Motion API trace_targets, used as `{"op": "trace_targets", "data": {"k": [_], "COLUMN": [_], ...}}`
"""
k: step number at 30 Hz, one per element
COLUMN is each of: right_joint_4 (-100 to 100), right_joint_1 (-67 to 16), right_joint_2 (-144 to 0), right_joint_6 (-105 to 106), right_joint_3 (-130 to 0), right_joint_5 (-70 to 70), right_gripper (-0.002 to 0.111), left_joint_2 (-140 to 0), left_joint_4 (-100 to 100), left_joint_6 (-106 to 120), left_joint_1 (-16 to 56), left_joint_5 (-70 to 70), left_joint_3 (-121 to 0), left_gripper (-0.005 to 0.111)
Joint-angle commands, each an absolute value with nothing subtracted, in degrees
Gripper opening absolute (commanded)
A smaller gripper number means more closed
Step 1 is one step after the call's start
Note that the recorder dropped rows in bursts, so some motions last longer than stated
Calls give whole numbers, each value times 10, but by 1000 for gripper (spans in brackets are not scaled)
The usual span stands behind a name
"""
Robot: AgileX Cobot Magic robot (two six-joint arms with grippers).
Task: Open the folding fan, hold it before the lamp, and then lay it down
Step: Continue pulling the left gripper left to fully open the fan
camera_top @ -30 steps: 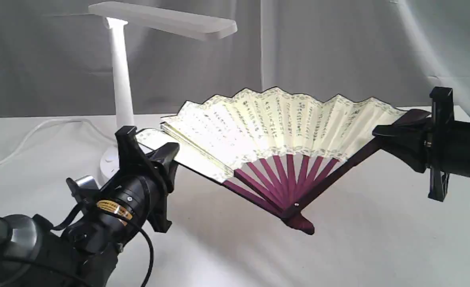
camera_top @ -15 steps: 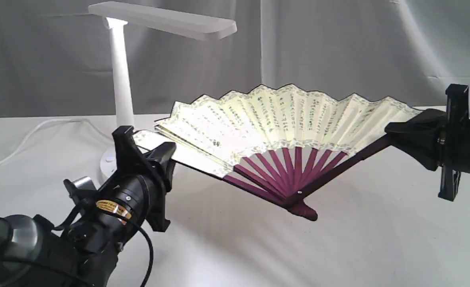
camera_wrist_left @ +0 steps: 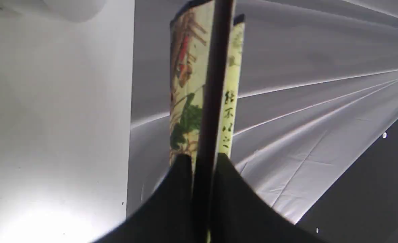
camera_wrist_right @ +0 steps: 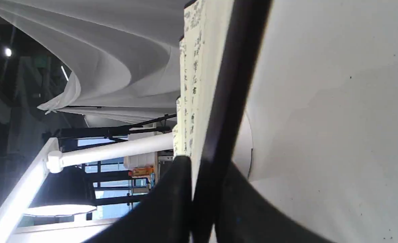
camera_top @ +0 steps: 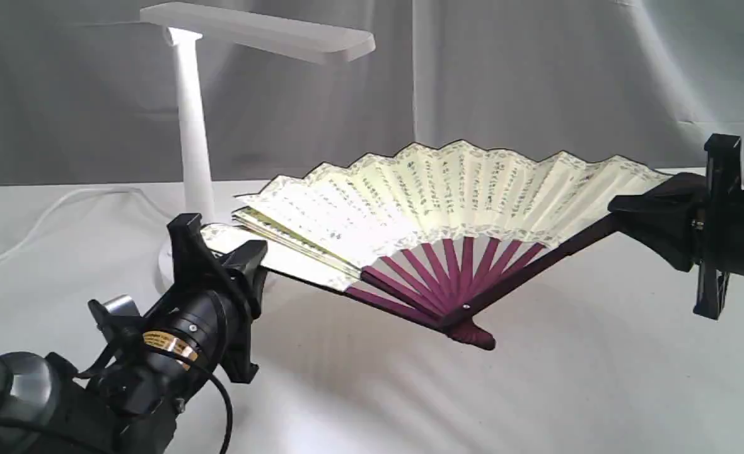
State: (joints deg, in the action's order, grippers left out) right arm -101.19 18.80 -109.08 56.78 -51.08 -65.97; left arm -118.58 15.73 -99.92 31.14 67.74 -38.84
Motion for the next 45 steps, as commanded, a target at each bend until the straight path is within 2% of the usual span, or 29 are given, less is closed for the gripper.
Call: {"op": "trace_targets", "data": {"k": [1, 16, 29, 45], "right_joint_4": [-999, -999, -999, -995], "right_joint_1": [193, 193, 200, 281], "right_joint_2": [-1090, -1090, -1090, -1090], "right_joint_6": [586, 581, 577, 576], "right_joint_3": [-508, -508, -508, -508], "right_joint_5": [-649, -616, -611, -646], "right_gripper": [0, 0, 0, 0], "left_joint_2": [-1174, -1146, -1146, -1145], "left_joint_4": [183, 210, 370, 391], "left_joint_6": [-1015, -1016, -1019, -1019], "left_joint_1": [310, 311, 416, 446], "left_joint_5": [700, 700, 700, 700], "left_joint_3": [-383, -377, -375, -375], "left_gripper": [0, 0, 0, 0]}}
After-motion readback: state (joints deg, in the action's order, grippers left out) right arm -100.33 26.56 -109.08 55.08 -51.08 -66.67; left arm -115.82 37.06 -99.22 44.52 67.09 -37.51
